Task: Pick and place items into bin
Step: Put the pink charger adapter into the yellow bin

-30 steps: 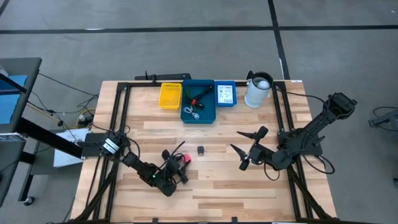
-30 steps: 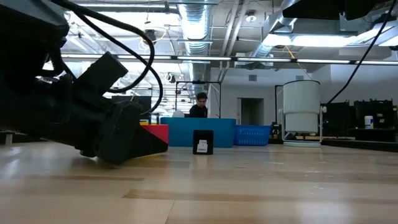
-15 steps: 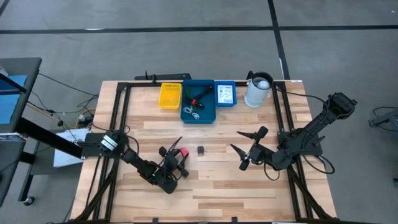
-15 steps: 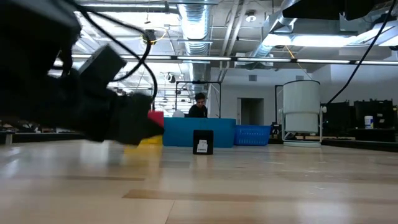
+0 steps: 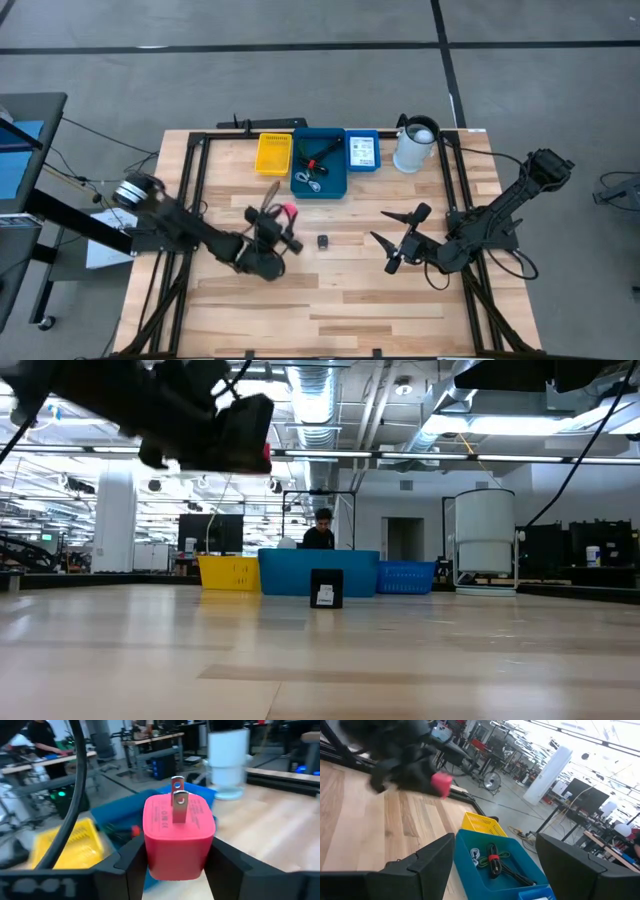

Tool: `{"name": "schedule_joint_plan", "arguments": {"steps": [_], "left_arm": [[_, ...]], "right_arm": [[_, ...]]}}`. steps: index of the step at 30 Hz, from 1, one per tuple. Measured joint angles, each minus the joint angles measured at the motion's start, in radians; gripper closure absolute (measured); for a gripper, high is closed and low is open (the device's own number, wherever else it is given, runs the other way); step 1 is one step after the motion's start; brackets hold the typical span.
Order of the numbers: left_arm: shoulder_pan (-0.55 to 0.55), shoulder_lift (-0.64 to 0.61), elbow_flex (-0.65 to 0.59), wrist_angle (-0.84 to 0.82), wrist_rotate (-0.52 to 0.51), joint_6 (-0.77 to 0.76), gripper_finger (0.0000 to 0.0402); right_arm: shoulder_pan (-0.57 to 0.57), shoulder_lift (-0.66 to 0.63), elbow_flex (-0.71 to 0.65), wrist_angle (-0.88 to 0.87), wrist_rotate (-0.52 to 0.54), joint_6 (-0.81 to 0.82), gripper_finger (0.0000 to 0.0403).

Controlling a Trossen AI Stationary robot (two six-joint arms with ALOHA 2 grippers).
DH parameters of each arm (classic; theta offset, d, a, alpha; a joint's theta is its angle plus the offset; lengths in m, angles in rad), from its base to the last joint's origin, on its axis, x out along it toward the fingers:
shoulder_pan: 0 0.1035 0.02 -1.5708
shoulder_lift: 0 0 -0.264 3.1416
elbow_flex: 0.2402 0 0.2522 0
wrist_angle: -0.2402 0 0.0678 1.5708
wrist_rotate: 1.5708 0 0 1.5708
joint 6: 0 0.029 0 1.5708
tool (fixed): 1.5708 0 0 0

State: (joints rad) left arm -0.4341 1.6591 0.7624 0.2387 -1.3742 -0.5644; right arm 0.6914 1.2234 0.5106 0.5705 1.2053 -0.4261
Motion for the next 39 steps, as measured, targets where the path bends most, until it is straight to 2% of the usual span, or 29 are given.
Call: {"name": "schedule_joint_plan", "arguments": {"steps": [7,13,19,24,27,32,39], "left_arm": [[0.127,-0.210,0.000,-0.197,0.057,0.070,0.0255],[0.287,-0.291,0.001,-0.279,0.160,0.121,0.0241],[0.473,-0.289,0.001,-0.280,0.335,0.163,0.0255],[0.600,-0.281,0.001,-0.282,0.383,0.163,0.0245],[0.664,-0.279,0.001,-0.288,0.413,0.163,0.0243],[0.765,-0.276,0.001,-0.282,0.539,0.162,0.0250],[0.852,-0.190,0.002,-0.247,0.688,0.160,0.0243]], "right_arm": [[0.000,0.000,0.000,0.000,0.000,0.000,0.0127],[0.000,0.000,0.000,0.000,0.000,0.000,0.0127],[0.000,0.000,0.000,0.000,0.000,0.037,0.0127],[0.001,0.000,0.000,-0.002,0.000,0.060,0.0127],[0.009,0.000,0.000,-0.002,0.000,0.060,0.0127],[0.008,0.000,0.000,-0.002,0.000,0.060,0.0127],[0.009,-0.001,0.000,-0.003,0.000,0.060,0.0127]]}}
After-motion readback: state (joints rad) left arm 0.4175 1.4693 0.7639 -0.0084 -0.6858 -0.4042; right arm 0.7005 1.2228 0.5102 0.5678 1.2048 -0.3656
